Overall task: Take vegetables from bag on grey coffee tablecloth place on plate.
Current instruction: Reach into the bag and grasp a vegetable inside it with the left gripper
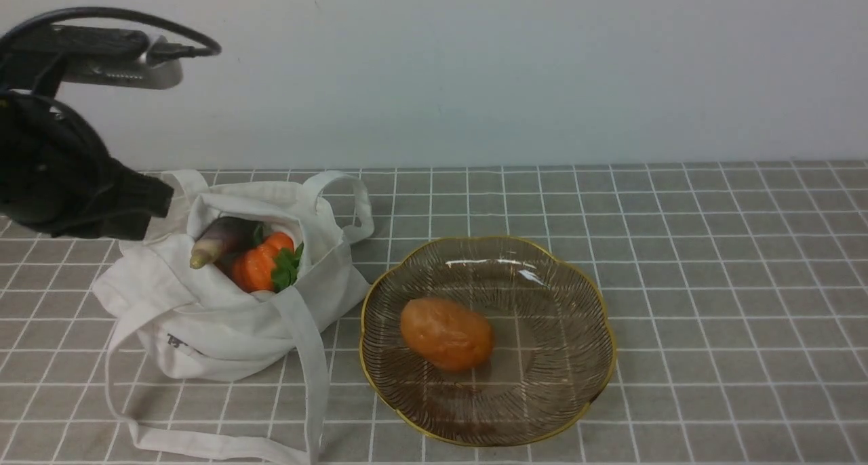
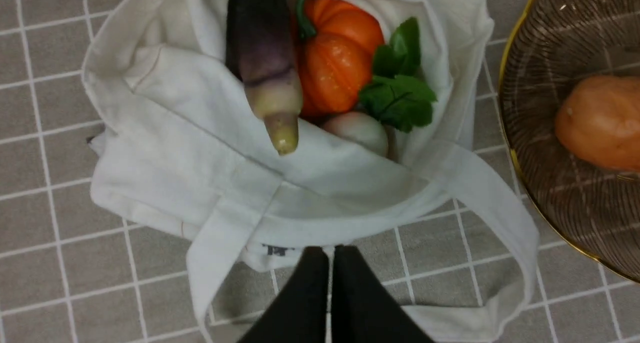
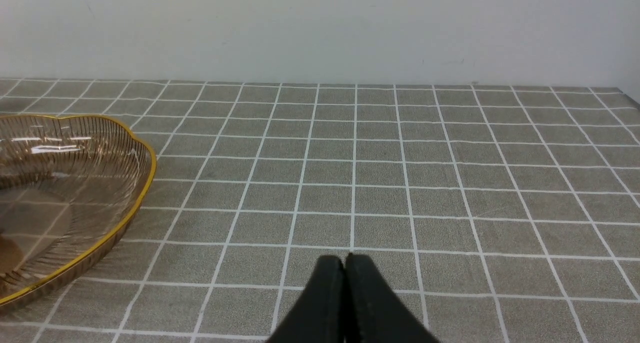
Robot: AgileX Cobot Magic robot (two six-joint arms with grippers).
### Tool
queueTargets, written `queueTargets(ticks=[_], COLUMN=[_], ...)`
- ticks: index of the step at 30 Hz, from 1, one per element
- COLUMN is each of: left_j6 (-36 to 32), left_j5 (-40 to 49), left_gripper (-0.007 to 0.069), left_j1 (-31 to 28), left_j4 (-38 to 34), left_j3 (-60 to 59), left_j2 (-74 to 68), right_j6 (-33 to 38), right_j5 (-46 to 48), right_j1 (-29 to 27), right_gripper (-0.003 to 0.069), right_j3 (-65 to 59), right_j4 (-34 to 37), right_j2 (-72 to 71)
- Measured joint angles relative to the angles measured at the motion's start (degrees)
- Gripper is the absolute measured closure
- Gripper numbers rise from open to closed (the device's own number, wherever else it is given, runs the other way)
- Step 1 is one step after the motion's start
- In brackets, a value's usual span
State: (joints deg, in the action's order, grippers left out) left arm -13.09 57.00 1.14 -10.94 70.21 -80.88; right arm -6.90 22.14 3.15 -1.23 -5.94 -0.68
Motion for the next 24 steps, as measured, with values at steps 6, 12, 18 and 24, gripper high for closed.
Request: queueTargets(ticks=[6,12,18,24], left_j6=[-0.7,-2.6,-2.9,-2.9], left_j5=[-2.3,-7.8,-10.5,-11.1], left_gripper=[0.0485,0.0279,0.0183,0.0176], left_j1=[0.0,0.0,0.0,0.0], left_j4=[0.7,0.7,1.0,-1.6], left_j3=[3.2,3.4,3.6,3.6], left_j2=[-7.6,-13.2,-18.5,-21.9], right_j6=[0.0,0.0,0.0,0.0], right_j5=[0.0,0.0,0.0,0.0], right_j1=[0.0,0.0,0.0,0.0], right_gripper=[0.0676,0.0676,0.0676,0.0676], right_j3=[0.0,0.0,0.0,0.0], right_j4=[0.0,0.0,0.0,0.1], right_j2=[0.0,0.0,0.0,0.0])
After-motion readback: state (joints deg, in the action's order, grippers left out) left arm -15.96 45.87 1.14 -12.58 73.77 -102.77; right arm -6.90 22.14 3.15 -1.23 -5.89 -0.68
